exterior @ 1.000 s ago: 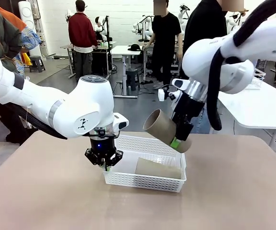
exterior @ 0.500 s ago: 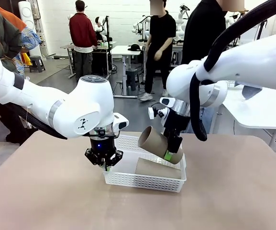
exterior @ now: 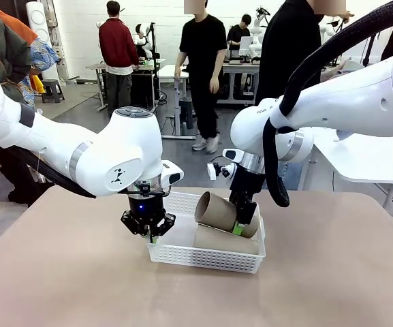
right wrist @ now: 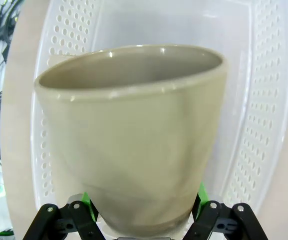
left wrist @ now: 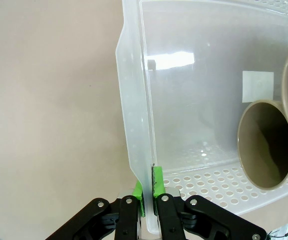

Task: Clean and organize the cups into the basket.
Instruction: Pick up the Reusable plastic cup from the right side of the table and stack it inside the Organizing basket in the center of the table.

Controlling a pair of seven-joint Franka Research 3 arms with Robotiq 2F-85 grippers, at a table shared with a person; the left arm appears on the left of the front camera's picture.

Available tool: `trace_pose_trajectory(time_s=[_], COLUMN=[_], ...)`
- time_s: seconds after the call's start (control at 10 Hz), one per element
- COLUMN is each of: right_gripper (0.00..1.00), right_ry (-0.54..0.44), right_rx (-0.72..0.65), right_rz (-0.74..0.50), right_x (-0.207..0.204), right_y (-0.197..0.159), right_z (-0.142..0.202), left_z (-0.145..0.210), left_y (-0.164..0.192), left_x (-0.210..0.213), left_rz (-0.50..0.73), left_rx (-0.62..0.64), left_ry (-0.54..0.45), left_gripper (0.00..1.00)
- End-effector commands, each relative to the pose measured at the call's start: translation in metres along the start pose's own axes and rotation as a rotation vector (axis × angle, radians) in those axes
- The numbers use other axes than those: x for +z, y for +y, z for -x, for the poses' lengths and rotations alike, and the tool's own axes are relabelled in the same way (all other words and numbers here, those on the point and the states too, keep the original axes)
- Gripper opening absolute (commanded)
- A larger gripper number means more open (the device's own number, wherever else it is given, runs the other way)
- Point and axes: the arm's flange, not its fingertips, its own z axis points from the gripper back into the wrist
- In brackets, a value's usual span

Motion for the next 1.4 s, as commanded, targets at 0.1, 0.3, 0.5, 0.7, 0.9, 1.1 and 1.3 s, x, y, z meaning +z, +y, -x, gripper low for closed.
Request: trace_pose_trajectory(time_s=[0.1,0.3,0.5,0.7,0.9,1.1,1.3], right_gripper=[1.00,1.00,1.00,1.00,1.00,1.00,1.00], right_ry=[-0.010,-0.022,-0.045,-0.148,-0.385,-0.609,-0.909], right_rx=[0.038,0.038,0.042,0.113,0.235,0.241,0.257], right_rz=[0.009,0.011,0.013,0.048,0.151,0.260,0.301], right_x=[0.010,0.013,0.019,0.045,0.107,0.139,0.149], right_y=[0.003,0.003,0.005,0.039,0.118,0.160,0.183], right_z=[0.002,0.002,0.002,0.010,0.062,0.142,0.244], left_z=[0.000,0.000,0.000,0.000,0.000,0.000,0.000], left_y=[0.000,0.000,0.000,0.000,0.000,0.000,0.000], left_x=[0.002,0.002,0.002,0.002,0.002,0.002,0.002], left_rz=[0.005,0.005,0.005,0.005,0.005,0.005,0.005], left_rx=[-0.005,-0.005,-0.005,-0.005,-0.005,-0.005,-0.005], left_ry=[-0.014,-0.014,-0.014,-0.014,-0.014,-0.014,-0.014], left_gripper=[0.00,0.00,0.00,0.00,0.00,0.00,0.00])
